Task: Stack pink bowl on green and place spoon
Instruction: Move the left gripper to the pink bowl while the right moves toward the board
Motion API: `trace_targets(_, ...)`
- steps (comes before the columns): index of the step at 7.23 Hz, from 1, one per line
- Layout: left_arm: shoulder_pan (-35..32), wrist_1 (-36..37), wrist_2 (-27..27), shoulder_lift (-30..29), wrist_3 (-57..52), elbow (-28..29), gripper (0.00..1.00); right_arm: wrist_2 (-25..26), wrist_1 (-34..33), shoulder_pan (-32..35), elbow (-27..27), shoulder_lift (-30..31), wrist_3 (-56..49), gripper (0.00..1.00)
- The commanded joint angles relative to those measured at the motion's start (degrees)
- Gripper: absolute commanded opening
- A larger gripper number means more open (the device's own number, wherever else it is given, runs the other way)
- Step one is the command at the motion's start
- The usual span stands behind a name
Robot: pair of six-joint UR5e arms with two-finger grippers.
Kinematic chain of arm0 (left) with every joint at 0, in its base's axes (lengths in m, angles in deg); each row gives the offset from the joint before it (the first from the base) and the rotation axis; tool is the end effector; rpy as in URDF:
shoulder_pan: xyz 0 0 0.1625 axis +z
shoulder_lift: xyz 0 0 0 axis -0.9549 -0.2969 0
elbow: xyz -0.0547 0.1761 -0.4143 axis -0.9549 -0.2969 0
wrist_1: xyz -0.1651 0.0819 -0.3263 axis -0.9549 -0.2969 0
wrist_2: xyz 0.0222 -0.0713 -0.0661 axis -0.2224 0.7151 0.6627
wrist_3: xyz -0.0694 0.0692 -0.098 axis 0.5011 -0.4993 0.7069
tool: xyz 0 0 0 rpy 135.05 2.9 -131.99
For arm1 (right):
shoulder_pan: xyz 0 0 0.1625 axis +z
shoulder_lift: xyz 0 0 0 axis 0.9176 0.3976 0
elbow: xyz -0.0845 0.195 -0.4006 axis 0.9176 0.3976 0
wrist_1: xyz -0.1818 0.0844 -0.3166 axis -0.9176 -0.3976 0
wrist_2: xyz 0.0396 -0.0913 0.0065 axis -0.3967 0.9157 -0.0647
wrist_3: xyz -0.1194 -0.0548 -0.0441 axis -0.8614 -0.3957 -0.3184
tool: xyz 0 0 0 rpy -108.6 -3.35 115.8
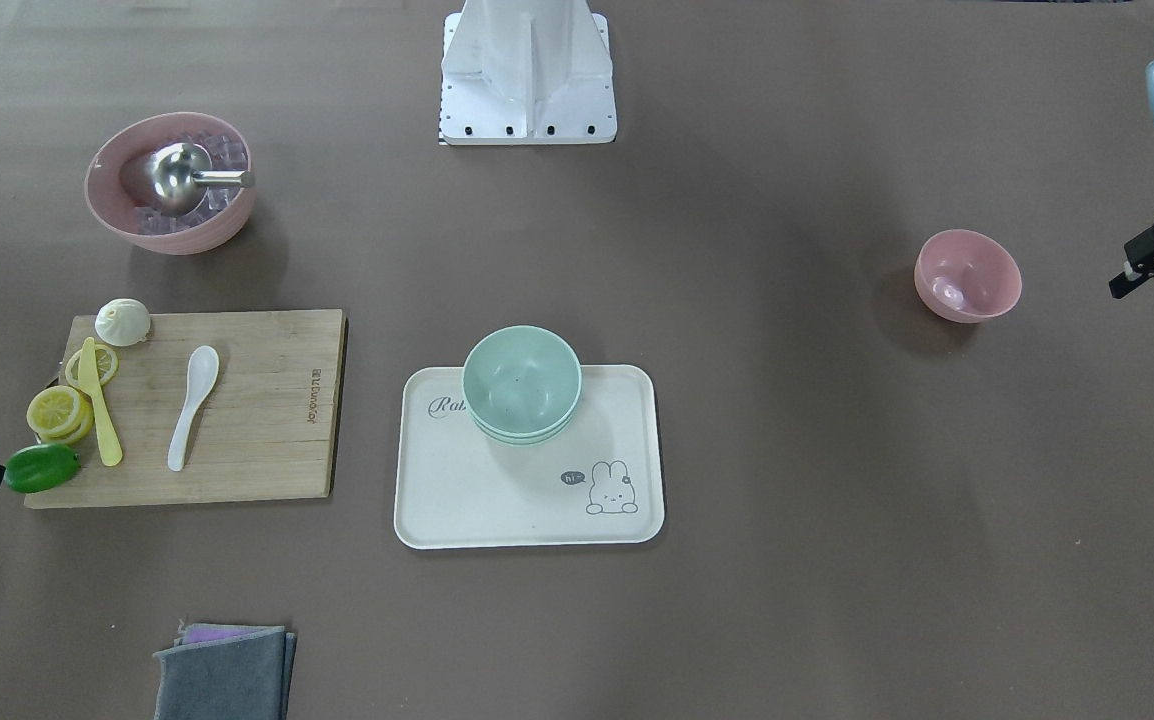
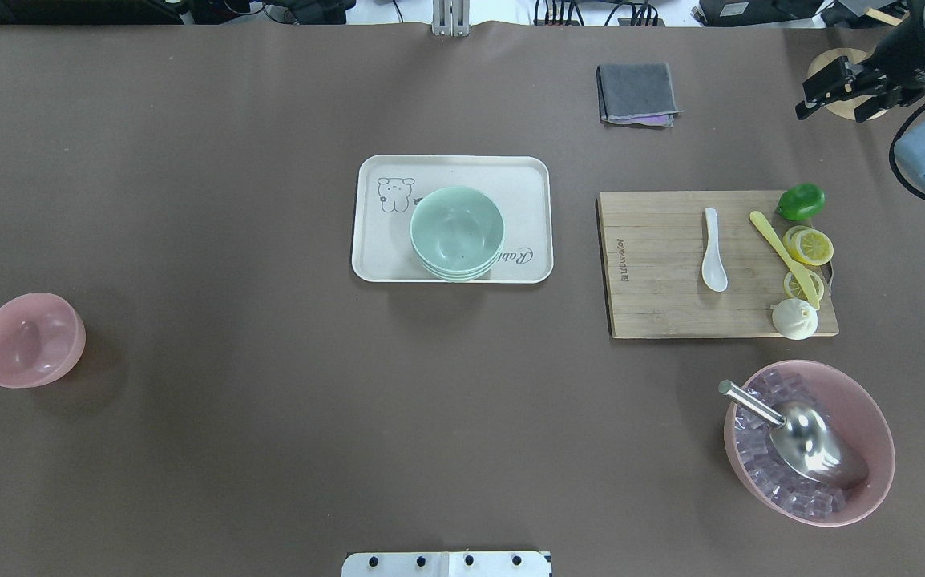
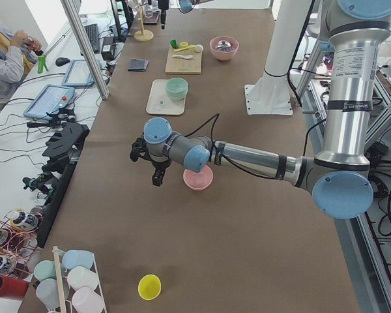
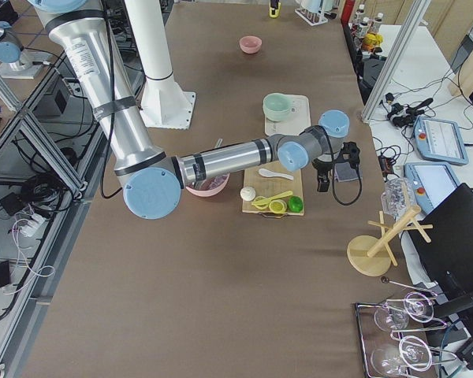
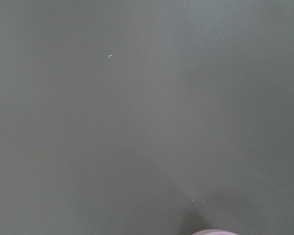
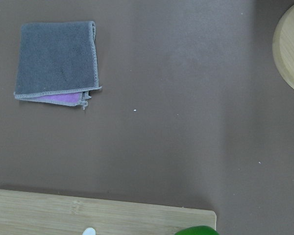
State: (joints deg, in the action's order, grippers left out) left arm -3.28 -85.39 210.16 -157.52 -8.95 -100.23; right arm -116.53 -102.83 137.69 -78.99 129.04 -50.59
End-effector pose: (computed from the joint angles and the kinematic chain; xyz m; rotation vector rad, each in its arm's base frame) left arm 0.0904 -0.4784 0.6011 0.1724 0.9237 0.1594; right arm -0.1778 -0.6281 0.5242 0.1303 -0.9109 0.0001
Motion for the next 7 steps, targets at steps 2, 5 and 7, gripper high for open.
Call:
trace_targets(2,10.8,-0.3,-2.0,0.5,7.5,1.6,0.98,1.5,0.1,-3.5,0.2,-2.1,4.8,1.0)
trace_targets(5,15.0,-9.6,-5.4,4.0,7.0,6.7,0.88,2.2,0.2,-5.9,-0.5,-4.4,8.0,1.0)
trace_targets(7,15.3,-11.4,-2.3,7.2,7.8,4.2,0.79,2.2,0.1,-6.2,-1.1,-4.4,9.4,1.0)
